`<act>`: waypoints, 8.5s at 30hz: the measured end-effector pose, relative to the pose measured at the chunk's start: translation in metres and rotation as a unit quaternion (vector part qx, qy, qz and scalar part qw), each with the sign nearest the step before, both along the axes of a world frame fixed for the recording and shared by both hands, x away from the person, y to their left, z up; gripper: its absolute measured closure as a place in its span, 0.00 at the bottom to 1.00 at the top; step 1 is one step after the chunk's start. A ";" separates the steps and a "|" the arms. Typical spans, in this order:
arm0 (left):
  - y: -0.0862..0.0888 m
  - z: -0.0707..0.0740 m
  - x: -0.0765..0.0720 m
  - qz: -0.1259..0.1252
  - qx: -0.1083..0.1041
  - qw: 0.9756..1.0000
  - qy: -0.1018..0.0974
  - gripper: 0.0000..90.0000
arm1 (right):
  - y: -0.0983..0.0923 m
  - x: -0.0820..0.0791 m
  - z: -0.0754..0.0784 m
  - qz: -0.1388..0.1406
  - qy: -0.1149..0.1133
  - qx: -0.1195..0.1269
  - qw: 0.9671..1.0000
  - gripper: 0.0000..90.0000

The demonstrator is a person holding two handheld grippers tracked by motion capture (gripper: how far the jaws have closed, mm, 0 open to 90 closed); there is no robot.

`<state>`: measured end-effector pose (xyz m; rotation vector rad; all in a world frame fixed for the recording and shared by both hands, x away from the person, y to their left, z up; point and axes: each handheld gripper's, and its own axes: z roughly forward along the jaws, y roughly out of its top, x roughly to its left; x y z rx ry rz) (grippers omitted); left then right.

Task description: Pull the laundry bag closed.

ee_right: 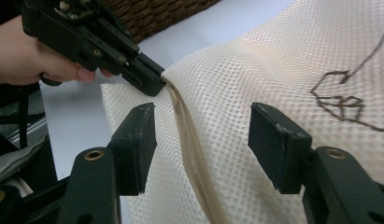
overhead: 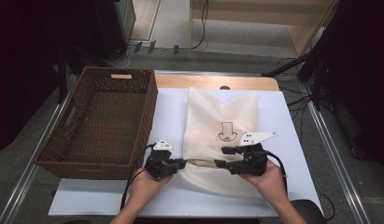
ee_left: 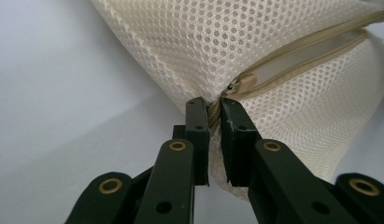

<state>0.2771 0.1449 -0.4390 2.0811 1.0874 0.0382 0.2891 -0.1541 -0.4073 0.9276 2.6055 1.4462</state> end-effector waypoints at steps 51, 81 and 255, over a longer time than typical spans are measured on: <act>-0.005 0.030 0.009 -0.028 -0.034 0.999 -0.002 0.92 | 0.060 0.014 -0.008 0.024 0.045 -0.020 0.998 0.54; -0.007 0.026 0.008 -0.027 -0.030 0.999 -0.002 0.93 | 0.063 0.016 -0.007 0.005 0.054 0.002 0.999 0.96; -0.002 0.024 0.006 -0.011 -0.013 1.000 -0.024 0.93 | -0.014 0.012 0.012 -0.022 0.095 -0.018 0.995 0.98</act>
